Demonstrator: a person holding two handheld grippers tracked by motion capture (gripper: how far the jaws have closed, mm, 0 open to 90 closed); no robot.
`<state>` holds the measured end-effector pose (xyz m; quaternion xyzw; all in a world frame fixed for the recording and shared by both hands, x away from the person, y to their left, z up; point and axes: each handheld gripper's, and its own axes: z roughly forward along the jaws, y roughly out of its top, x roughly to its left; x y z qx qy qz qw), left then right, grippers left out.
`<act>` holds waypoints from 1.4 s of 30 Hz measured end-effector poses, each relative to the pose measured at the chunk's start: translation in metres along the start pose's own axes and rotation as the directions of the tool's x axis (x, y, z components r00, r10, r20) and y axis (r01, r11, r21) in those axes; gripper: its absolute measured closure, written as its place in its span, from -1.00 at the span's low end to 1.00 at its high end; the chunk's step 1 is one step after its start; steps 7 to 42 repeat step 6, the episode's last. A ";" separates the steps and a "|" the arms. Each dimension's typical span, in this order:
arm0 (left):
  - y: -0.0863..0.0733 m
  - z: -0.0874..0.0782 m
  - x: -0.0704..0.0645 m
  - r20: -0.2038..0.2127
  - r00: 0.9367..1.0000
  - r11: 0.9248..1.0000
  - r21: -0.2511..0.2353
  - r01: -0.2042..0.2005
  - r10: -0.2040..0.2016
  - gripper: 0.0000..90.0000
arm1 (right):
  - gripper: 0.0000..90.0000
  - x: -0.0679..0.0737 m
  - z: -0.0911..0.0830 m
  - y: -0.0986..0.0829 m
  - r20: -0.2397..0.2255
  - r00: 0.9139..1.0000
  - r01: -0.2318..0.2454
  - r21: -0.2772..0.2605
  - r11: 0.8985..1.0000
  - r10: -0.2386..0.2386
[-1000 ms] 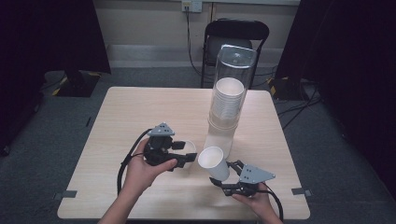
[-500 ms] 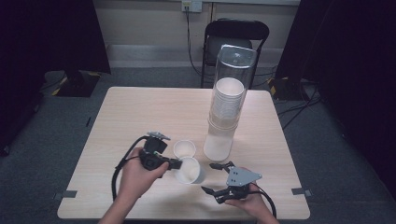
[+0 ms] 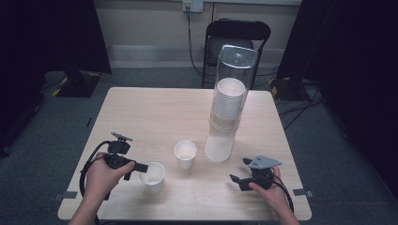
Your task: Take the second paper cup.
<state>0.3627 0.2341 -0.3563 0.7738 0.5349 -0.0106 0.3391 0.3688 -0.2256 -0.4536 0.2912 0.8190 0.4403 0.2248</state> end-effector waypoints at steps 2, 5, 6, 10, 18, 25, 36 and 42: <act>-0.001 -0.005 0.002 0.047 0.998 0.996 -0.068 -0.049 0.052 0.09 | -0.68 -0.002 -0.002 -0.002 0.002 1.000 -0.011 -0.005 1.000 0.011; -0.008 -0.021 0.010 0.020 0.988 0.970 -0.194 -0.149 0.156 -0.24 | -0.68 -0.006 -0.005 -0.007 0.023 1.000 -0.009 0.017 1.000 0.008; -0.013 -0.027 0.017 0.015 0.985 0.960 -0.227 -0.166 0.173 -0.29 | -0.68 -0.007 -0.005 -0.007 0.028 1.000 -0.008 0.022 1.000 0.007; -0.013 -0.027 0.017 0.015 0.985 0.960 -0.227 -0.166 0.173 -0.29 | -0.68 -0.007 -0.005 -0.007 0.028 1.000 -0.008 0.022 1.000 0.007; -0.013 -0.027 0.017 0.015 0.985 0.960 -0.227 -0.166 0.173 -0.29 | -0.68 -0.007 -0.005 -0.007 0.028 1.000 -0.008 0.022 1.000 0.007; -0.013 -0.027 0.017 0.015 0.985 0.960 -0.227 -0.166 0.173 -0.29 | -0.68 -0.007 -0.005 -0.007 0.028 1.000 -0.008 0.022 1.000 0.007; -0.013 -0.027 0.017 0.015 0.985 0.960 -0.227 -0.166 0.173 -0.29 | -0.68 -0.007 -0.005 -0.007 0.028 1.000 -0.008 0.022 1.000 0.007; -0.013 -0.027 0.017 0.015 0.985 0.960 -0.227 -0.166 0.173 -0.29 | -0.68 -0.007 -0.005 -0.007 0.028 1.000 -0.008 0.022 1.000 0.007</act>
